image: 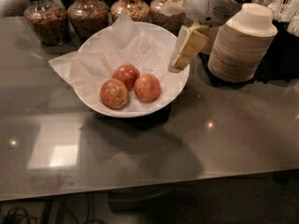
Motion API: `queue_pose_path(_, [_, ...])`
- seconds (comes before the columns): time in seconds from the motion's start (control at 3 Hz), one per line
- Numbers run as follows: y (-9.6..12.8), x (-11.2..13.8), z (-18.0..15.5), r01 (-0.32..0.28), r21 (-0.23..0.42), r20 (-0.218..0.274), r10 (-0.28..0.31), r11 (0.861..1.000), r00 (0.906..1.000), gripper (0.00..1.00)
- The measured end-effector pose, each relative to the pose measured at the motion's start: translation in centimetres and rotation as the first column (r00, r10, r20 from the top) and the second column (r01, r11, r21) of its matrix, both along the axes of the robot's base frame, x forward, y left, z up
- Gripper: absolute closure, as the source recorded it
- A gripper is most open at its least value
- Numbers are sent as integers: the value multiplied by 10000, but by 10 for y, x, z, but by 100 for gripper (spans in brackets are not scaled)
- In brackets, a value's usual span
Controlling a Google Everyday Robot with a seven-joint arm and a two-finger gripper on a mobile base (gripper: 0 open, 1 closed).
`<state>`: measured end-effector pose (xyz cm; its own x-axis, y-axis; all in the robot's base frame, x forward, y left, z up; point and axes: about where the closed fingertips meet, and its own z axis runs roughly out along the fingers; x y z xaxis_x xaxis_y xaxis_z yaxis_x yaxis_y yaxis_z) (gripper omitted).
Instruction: Pick apple from white bowl
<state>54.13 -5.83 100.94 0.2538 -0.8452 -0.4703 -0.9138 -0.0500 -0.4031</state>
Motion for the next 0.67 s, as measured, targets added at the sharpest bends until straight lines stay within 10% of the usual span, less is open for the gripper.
queue_pose_path(0.67, [15,9,-48,-284,-171,-1066,264,9994,9940,21])
